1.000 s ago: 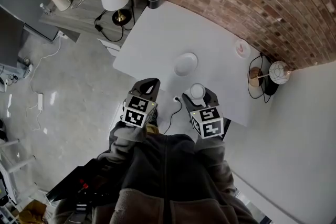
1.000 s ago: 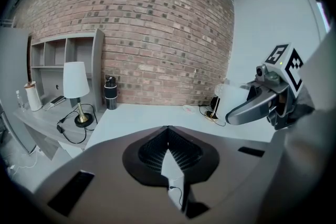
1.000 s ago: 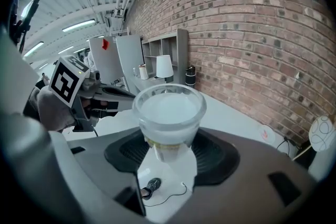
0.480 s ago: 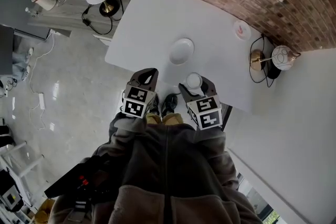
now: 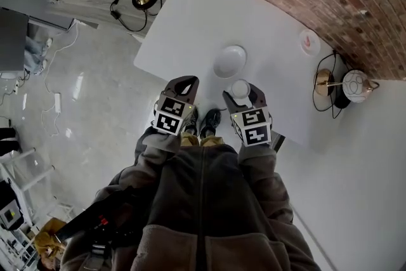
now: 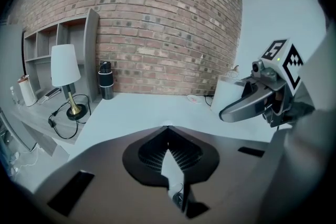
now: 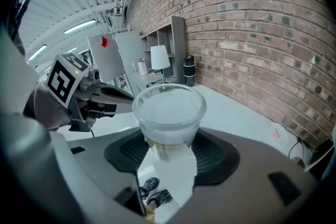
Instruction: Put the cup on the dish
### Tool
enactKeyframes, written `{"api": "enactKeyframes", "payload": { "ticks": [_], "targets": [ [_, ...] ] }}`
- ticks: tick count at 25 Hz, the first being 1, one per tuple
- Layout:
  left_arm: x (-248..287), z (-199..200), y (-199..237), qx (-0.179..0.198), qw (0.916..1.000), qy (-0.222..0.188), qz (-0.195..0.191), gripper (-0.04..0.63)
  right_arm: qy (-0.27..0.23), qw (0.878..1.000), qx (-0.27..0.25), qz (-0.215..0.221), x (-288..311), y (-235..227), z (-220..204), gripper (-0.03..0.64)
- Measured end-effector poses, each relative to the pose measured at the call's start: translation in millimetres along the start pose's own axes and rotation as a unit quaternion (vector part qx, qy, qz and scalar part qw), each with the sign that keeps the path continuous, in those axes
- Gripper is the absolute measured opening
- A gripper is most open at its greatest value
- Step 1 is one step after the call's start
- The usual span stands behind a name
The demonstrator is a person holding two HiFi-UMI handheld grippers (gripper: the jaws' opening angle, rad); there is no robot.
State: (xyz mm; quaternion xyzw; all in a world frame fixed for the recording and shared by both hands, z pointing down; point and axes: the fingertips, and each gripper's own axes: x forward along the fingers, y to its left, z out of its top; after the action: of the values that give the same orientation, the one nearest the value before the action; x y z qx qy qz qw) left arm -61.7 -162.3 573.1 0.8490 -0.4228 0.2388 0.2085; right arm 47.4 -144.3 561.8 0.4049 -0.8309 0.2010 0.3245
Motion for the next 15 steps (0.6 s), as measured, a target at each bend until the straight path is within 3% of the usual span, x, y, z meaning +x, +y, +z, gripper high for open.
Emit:
{"api": "enactKeyframes", "payload": {
  "ticks": [15],
  "targets": [
    [55.2, -49.5, 15.9, -0.006, 0.9990, 0.044, 0.001, 0.006, -0.007, 1.000, -0.009, -0.014, 69.4, -38.8, -34.1, 0.252]
  ]
}}
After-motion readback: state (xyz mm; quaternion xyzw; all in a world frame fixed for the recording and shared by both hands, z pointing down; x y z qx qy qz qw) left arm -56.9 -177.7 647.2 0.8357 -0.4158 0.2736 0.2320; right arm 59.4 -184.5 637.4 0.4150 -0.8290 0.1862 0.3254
